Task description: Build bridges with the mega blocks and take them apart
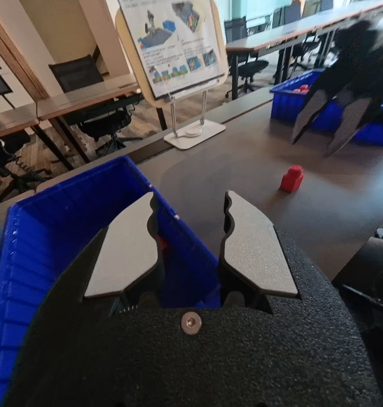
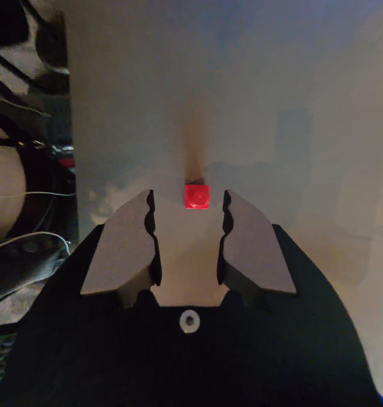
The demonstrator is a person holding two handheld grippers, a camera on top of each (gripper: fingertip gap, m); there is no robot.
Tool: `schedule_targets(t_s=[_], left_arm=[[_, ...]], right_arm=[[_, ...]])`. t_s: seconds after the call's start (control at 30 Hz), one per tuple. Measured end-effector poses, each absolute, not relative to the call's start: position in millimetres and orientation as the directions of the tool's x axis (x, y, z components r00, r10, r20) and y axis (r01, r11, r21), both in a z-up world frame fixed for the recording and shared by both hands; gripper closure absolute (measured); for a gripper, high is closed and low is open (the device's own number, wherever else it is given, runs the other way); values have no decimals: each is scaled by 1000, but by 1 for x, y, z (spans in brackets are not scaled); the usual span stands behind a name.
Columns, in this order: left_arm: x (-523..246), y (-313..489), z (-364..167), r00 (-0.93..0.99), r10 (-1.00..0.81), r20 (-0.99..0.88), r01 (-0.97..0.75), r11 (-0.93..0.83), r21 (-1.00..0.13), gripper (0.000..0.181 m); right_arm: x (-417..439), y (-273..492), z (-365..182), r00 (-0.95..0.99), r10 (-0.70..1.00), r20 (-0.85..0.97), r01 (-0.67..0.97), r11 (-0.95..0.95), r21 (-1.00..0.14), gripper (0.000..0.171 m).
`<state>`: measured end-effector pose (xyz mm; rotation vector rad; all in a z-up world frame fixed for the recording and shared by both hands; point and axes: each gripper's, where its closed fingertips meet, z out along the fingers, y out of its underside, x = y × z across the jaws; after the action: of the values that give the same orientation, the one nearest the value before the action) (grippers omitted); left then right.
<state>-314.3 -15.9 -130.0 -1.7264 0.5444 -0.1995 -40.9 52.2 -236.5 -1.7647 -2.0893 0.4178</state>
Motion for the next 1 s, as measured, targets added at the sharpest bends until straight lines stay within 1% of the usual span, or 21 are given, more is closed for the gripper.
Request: schedule_targets(t_s=[0.07,0.13,0.2,0.3,0.43,0.47,0.53,0.6,0.63,0.67,0.87,1.0], left_arm=[[-328,-14,-140,876,-451,-174,-281,-182,-942,124],[-343,-9,-153,877,-448,-173,-311,-256,-915,125],[-355,-4,-168,851,-479,-214,-395,-316,-862,129],[-368,4,-189,764,-579,-285,-548,-348,-760,134],[-376,18,-216,682,-704,-200,-622,-414,-664,131],[-378,23,-223,691,-708,-147,-606,-456,-652,129],[-380,37,-235,754,-657,17,-502,-592,-630,121],[-376,48,-245,798,-571,192,-366,-713,-598,121],[-373,53,-250,808,-533,252,-314,-750,-581,121],[-371,58,-256,819,-499,283,-278,-777,-565,124],[-374,74,-293,899,-316,303,-160,-881,-445,120],[-375,77,-308,916,-244,320,-114,-920,-375,115]], right_arm=[[-34,45,-219,-111,989,102,835,148,-529,113],[-21,40,-206,-69,989,130,805,132,-578,114],[-7,34,-199,-25,989,147,780,111,-615,116],[14,28,-193,49,986,157,761,65,-646,116],[37,24,-190,138,977,164,741,8,-671,118],[41,23,-189,162,973,165,737,-8,-676,118],[49,24,-188,199,963,185,741,-24,-671,119],[53,24,-185,224,955,196,735,-33,-677,120],[54,23,-182,232,952,199,728,-35,-685,121],[55,23,-180,240,949,203,720,-34,-693,121],[59,26,-170,253,939,234,707,-15,-707,126],[62,28,-170,249,937,243,706,-4,-708,127]])
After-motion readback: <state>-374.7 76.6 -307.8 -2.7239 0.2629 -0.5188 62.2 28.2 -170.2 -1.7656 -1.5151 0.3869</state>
